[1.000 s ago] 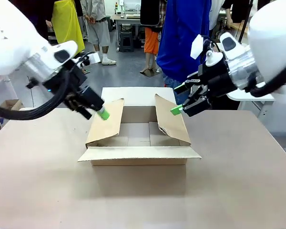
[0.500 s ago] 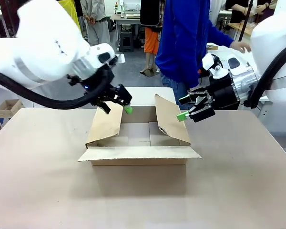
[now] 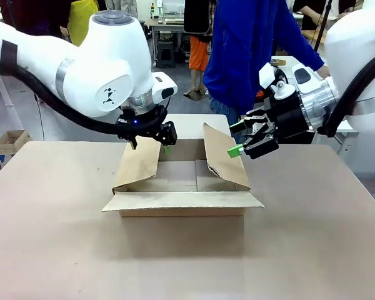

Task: Pack the gift set into the box.
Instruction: Place both hands on the side flaps of the Package Box and spread them outward.

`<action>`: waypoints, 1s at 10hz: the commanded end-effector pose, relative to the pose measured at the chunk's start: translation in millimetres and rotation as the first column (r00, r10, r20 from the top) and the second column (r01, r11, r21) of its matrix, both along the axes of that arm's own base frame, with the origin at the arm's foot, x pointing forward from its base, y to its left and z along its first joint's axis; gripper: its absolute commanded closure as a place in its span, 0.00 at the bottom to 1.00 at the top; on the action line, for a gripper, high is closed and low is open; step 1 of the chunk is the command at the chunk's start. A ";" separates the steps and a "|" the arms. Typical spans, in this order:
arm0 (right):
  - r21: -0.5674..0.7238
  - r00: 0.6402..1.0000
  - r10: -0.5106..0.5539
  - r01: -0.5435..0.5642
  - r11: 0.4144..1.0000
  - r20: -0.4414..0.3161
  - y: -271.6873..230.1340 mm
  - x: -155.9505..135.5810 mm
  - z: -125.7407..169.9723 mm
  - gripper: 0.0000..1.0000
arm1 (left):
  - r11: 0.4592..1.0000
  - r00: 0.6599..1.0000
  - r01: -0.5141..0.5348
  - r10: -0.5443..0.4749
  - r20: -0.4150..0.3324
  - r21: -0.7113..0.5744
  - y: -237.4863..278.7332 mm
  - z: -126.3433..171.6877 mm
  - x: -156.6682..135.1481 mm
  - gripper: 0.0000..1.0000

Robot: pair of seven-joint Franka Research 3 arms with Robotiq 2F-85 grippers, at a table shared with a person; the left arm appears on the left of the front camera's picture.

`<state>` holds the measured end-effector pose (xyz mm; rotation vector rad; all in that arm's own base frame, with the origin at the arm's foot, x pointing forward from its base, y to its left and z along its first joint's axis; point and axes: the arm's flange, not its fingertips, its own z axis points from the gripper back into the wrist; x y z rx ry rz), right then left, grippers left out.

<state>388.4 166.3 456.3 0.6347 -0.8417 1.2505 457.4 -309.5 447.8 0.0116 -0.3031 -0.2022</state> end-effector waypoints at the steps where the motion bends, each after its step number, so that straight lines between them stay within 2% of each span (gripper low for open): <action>1: 0.033 1.000 -0.011 0.011 0.999 -0.005 1.3 2.0 0.4 0.00 | 0.998 0.996 -0.046 0.049 -0.074 0.038 -20.2 -5.5 14.8 0.00; 4: 0.033 1.000 -0.011 0.011 0.999 -0.005 1.3 2.0 0.4 0.00 | 0.999 0.993 -0.051 0.053 -0.103 0.020 -18.8 -14.4 22.8 0.00; 6: 0.033 1.000 -0.011 0.011 0.999 -0.005 1.3 2.0 0.4 0.00 | 0.994 0.990 -0.093 0.099 -0.101 0.066 -16.8 -20.1 26.6 0.00; 10: 0.033 1.000 -0.011 0.011 0.999 -0.005 1.3 2.0 0.4 0.00 | 0.986 0.985 -0.141 0.149 -0.090 0.095 -8.5 -13.9 10.4 0.00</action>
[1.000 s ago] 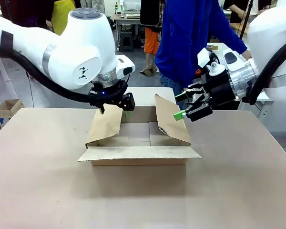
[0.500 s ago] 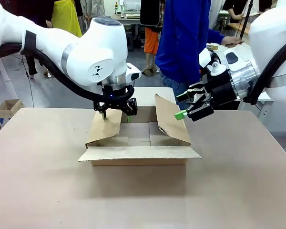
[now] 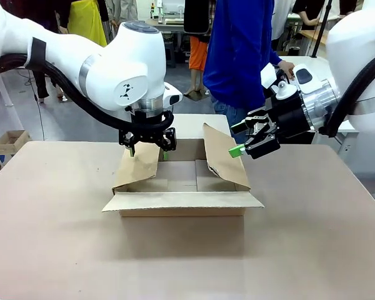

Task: Pack the gift set into the box.
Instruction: Place both hands on the side flaps of the Package Box and spread them outward.

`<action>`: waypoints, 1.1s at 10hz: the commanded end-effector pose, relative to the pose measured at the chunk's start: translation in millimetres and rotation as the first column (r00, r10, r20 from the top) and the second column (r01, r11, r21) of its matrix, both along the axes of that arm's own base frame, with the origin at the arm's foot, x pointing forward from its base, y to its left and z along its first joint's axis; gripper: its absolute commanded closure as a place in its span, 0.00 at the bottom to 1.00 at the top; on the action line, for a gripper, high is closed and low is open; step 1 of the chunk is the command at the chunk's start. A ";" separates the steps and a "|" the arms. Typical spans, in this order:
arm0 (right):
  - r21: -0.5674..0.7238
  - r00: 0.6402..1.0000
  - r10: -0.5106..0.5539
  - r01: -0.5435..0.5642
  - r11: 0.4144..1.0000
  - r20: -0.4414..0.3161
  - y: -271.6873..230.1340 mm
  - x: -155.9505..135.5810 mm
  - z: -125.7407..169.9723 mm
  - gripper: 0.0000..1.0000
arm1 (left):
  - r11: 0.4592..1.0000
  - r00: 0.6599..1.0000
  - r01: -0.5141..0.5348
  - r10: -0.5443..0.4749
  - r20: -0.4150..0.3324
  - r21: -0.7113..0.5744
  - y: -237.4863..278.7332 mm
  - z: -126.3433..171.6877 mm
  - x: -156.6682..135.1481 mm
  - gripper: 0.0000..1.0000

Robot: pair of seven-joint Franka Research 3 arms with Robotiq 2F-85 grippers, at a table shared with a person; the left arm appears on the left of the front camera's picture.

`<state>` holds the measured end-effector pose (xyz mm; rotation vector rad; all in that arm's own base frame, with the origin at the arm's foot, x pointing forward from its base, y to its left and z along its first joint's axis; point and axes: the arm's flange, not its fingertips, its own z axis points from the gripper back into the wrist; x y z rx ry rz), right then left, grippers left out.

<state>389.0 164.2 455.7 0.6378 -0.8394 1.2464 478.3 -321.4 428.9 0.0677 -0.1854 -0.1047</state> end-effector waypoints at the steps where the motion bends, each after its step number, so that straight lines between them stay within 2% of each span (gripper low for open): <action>1: 0.032 1.000 -0.009 0.009 0.999 0.000 3.4 1.3 1.0 0.00 | 0.997 0.999 -0.052 0.051 0.016 0.054 9.3 10.0 -15.4 0.00; 6: 0.032 1.000 -0.009 0.009 0.999 0.000 3.4 1.3 1.0 0.00 | 0.988 0.988 -0.151 0.151 0.023 0.030 49.7 28.7 -15.6 0.00; 9: 0.032 1.000 -0.009 0.009 0.999 0.000 3.4 1.3 1.0 0.00 | 0.979 0.978 -0.206 0.206 0.039 -0.013 93.3 41.7 -15.0 0.00; 11: 0.032 1.000 -0.009 0.009 0.999 0.000 3.4 1.3 1.0 0.00 | 0.978 0.978 -0.195 0.200 0.063 -0.076 116.9 50.2 -19.4 0.00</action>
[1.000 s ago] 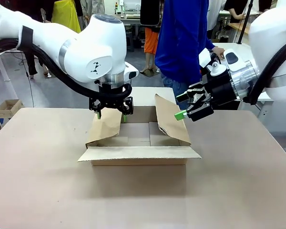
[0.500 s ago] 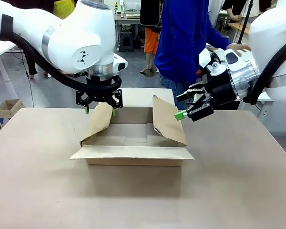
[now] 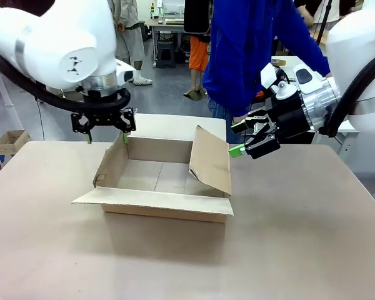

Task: Pack the gift set into the box.
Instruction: Place both hands on the side flaps of the Package Box and spread them outward.

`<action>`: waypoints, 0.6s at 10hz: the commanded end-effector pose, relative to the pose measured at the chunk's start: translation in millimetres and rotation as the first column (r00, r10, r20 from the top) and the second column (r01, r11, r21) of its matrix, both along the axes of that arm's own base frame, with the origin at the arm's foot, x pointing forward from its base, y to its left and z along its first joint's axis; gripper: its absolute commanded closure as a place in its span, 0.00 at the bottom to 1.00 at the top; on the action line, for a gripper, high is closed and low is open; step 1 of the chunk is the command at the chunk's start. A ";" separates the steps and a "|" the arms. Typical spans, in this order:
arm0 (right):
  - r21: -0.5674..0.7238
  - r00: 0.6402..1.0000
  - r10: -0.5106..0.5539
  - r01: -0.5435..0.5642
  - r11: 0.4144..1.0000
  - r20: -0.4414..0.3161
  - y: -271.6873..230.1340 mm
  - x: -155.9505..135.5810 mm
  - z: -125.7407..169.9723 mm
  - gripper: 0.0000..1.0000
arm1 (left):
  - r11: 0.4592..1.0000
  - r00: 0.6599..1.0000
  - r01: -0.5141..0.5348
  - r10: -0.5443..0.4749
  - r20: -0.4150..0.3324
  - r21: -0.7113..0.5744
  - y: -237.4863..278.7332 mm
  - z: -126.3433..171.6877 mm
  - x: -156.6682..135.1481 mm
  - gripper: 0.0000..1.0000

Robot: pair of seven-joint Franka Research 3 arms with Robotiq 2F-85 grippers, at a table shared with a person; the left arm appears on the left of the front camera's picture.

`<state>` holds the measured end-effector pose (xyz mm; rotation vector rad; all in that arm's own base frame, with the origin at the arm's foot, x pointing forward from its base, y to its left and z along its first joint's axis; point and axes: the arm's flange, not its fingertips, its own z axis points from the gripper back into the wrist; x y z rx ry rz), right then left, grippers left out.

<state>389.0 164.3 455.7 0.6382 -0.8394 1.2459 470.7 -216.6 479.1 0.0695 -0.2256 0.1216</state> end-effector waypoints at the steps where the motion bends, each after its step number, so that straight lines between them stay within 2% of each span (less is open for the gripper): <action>1: 0.031 1.000 -0.009 0.009 0.999 0.000 3.3 1.4 1.0 0.00 | 0.997 0.999 0.025 -0.022 0.041 -0.071 20.9 4.5 -12.3 0.00; 3: 0.031 1.000 -0.009 0.009 0.999 0.000 3.3 1.4 1.0 0.00 | 0.990 0.998 0.054 -0.055 0.001 -0.130 44.9 4.2 -2.8 0.00; 6: 0.031 1.000 -0.009 0.009 0.999 0.000 3.3 1.4 1.0 0.00 | 0.945 0.984 0.147 -0.169 -0.050 -0.291 104.1 1.5 22.8 0.00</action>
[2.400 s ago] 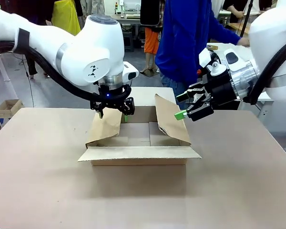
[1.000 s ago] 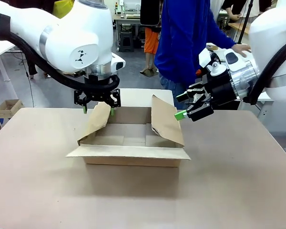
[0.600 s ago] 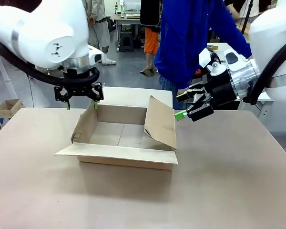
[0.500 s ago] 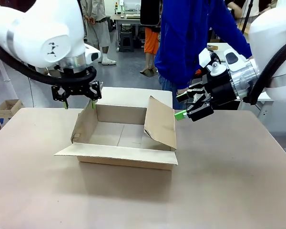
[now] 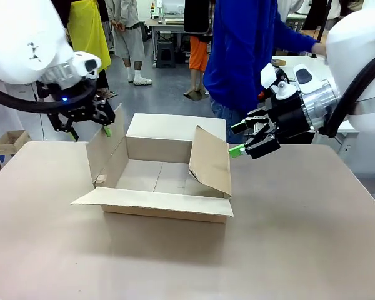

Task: Pack the gift set into the box.
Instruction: Place both hands on the side flaps of the Package Box and spread them outward.

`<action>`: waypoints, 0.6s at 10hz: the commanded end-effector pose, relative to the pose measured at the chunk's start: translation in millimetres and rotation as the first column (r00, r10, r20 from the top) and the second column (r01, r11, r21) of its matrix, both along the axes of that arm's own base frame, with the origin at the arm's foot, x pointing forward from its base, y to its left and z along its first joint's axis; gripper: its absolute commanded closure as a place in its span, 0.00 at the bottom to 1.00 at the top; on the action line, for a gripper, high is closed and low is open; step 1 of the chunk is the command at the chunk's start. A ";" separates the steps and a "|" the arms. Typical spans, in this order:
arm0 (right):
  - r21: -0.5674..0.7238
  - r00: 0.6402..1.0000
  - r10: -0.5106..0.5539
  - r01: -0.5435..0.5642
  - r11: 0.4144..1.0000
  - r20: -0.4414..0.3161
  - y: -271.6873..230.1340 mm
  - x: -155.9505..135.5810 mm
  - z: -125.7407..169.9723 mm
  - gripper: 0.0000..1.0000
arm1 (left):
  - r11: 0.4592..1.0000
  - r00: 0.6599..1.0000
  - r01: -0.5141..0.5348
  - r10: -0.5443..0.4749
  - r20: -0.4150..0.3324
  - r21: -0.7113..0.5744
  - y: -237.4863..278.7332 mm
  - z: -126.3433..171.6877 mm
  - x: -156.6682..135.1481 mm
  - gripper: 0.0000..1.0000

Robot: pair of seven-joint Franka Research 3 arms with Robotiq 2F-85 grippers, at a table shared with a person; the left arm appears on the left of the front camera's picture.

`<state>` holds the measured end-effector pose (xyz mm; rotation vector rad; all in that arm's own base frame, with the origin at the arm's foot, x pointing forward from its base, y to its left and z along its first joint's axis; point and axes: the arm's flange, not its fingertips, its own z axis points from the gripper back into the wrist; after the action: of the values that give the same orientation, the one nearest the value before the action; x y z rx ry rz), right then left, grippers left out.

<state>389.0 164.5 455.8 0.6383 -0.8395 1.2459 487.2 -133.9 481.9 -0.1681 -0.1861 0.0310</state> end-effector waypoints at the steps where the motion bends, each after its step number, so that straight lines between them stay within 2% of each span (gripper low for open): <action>1: 0.031 1.000 -0.009 0.009 0.999 0.000 3.2 1.4 0.9 0.00 | 0.989 0.993 0.088 -0.096 -0.062 -0.120 40.3 -3.9 14.6 0.00; 2: 0.031 1.000 -0.009 0.009 0.999 0.000 3.2 1.4 0.9 0.00 | 0.976 0.987 0.118 -0.136 -0.089 -0.180 58.4 -11.4 23.0 0.00; 4: 0.031 1.000 -0.009 0.009 0.999 0.000 3.2 1.4 0.9 0.00 | 0.918 0.954 0.204 -0.265 -0.140 -0.341 85.4 -33.1 39.3 0.00; 6: 0.031 1.000 -0.009 0.009 0.999 0.000 3.2 1.4 0.9 0.00 | 0.888 0.937 0.190 -0.291 -0.192 -0.418 113.8 -63.0 51.2 0.00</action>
<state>389.2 164.4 455.9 0.6385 -0.8400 1.2454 525.3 -32.9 423.0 -0.5522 0.0462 -0.1627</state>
